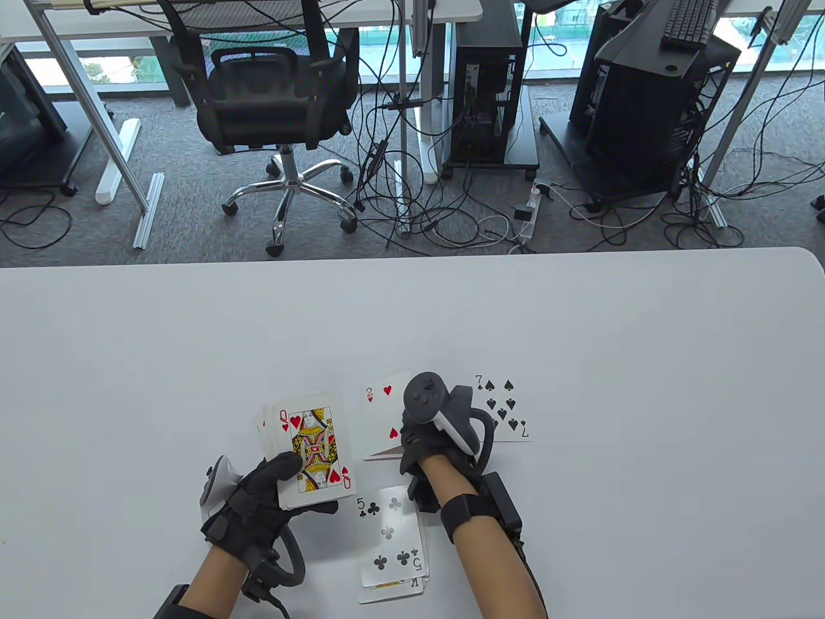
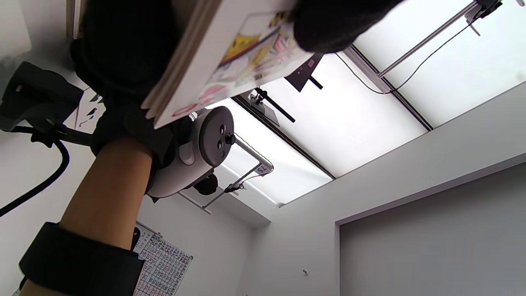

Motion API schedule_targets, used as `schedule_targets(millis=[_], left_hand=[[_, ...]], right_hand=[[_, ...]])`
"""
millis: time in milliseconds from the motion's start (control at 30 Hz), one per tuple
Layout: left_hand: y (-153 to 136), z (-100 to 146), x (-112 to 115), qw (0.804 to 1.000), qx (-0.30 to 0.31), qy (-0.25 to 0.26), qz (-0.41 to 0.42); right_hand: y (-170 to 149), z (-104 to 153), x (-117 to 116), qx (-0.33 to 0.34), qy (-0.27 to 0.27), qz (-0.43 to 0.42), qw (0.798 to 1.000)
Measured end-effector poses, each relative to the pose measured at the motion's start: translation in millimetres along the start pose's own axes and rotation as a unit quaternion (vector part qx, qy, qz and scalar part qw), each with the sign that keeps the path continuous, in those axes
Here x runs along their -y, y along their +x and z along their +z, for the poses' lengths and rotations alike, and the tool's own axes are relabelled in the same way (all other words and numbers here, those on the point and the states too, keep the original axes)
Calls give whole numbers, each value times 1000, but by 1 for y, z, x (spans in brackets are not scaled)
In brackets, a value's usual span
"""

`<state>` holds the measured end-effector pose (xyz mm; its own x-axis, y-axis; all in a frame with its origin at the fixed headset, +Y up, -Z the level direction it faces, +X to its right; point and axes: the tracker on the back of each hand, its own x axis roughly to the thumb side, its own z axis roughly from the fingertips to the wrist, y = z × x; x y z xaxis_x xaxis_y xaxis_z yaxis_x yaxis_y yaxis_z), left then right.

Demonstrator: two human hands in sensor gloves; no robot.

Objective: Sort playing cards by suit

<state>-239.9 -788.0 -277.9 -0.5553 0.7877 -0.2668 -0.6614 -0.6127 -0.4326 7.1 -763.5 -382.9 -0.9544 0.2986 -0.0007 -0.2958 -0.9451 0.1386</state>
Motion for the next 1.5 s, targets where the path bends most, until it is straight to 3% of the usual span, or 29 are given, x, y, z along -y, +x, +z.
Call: schedule_targets(millis=[200,467,667,867,1000,1100,1300,1500], left_hand=[[0,0,0,1000,1,-2,0],[0,0,-1,1000,0,0,-1],[0,0,-1,1000,0,2,-3],[-1,1,0,1000,-5,6,-2],[-1,1,0,1000,-4,10,-2],[-2,1,0,1000,-6,13,-2],[-3,1,0,1000,-13,13,-1],[-4,1,1,1000,-14,15,0]], right_hand=[[17,-1,-8,22,9,131,991],[24,2,-15,38,14,210,977],[21,5,-1,50,-6,161,986],[25,24,30,121,-65,-6,990],[26,48,47,196,-104,-164,961],[26,64,50,223,-81,-244,940],[36,87,34,268,15,-235,934],[47,99,21,293,13,-210,933]])
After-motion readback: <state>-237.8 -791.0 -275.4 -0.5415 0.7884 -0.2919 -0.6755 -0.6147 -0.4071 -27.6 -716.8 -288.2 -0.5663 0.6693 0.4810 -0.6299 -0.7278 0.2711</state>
